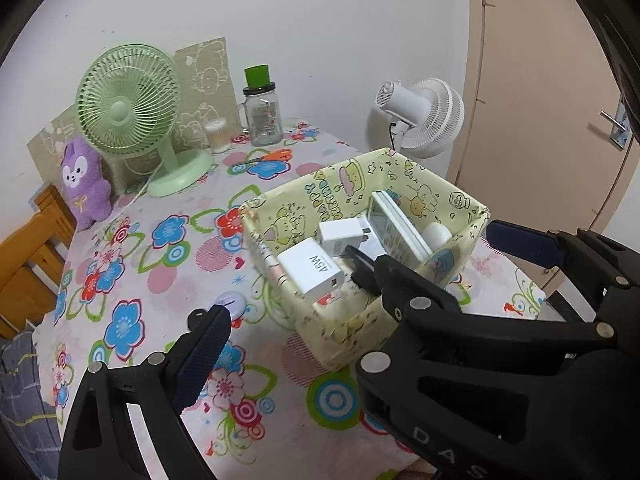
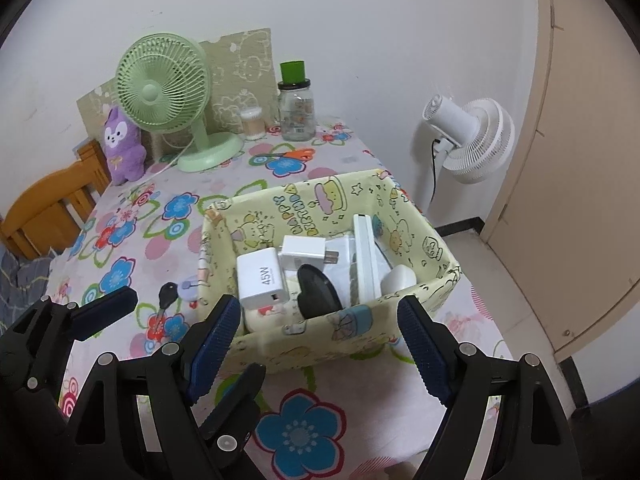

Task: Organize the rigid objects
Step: 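Withdraw both open tools from the box toward the black key and grey fob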

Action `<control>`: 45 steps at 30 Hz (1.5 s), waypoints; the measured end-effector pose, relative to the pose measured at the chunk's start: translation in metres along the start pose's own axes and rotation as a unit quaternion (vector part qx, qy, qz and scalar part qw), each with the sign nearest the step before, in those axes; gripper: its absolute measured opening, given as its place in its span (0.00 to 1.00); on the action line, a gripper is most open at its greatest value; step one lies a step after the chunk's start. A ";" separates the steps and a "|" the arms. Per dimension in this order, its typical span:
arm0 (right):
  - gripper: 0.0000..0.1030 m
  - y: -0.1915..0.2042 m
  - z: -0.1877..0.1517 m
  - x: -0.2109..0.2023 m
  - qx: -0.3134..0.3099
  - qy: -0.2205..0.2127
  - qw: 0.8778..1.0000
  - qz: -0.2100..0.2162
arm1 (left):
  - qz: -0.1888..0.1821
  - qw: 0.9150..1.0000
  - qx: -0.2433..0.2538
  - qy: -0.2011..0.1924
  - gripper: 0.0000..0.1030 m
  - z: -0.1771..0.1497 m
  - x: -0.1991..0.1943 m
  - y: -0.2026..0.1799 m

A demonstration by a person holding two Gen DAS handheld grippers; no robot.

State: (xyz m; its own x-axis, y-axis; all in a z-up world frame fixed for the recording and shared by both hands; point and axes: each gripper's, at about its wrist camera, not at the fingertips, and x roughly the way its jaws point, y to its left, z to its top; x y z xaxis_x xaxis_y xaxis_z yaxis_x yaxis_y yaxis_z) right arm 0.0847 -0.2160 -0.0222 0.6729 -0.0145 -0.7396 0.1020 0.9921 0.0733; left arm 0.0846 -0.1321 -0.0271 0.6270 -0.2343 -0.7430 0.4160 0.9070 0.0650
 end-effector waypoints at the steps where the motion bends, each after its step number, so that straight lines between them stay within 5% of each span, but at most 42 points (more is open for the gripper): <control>1: 0.81 0.002 -0.001 -0.001 -0.002 -0.001 1.000 0.001 | 0.001 1.000 -0.001 -0.001 0.93 -0.002 -0.002 0.002; 29: 0.81 0.068 -0.030 -0.017 -0.037 -0.021 0.999 0.026 | 0.026 0.999 -0.035 -0.012 0.93 -0.051 -0.031 0.049; 45: 0.81 0.107 -0.047 0.007 -0.062 -0.033 0.997 0.044 | 0.046 0.996 -0.082 0.006 0.93 -0.082 -0.010 0.095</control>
State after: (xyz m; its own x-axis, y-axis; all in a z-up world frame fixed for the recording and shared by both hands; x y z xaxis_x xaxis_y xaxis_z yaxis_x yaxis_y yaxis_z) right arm 0.0661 -0.1040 -0.0513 0.7226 0.0687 -0.6879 -0.0473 0.9976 0.0499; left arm 0.0637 -0.0153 -0.0686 0.6494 -0.1442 -0.7466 0.2435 0.9696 0.0246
